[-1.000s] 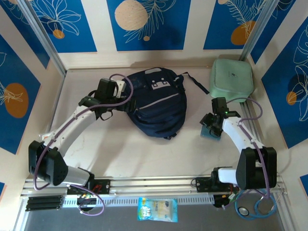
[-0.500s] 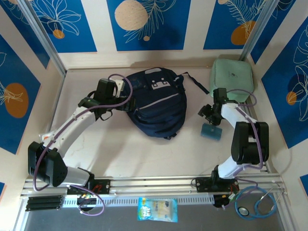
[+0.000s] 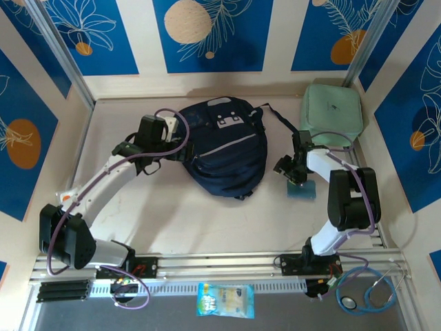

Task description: Pack the student bag

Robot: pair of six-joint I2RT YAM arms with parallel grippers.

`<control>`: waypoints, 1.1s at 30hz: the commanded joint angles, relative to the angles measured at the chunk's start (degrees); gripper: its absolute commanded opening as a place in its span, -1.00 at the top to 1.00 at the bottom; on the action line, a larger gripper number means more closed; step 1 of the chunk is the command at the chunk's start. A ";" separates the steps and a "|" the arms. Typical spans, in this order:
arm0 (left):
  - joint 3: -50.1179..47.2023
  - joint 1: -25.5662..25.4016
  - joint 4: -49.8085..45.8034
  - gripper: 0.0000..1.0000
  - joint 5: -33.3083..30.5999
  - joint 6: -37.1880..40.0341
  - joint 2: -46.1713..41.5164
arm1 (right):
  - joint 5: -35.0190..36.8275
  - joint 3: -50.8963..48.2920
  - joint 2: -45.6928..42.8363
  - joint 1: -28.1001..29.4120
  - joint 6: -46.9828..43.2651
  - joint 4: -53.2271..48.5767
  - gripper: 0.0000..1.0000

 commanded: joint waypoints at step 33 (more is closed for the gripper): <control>2.95 0.76 2.63 -1.00 9.51 -2.75 2.66 | -7.50 -7.37 -5.55 -14.06 -8.20 -3.59 0.26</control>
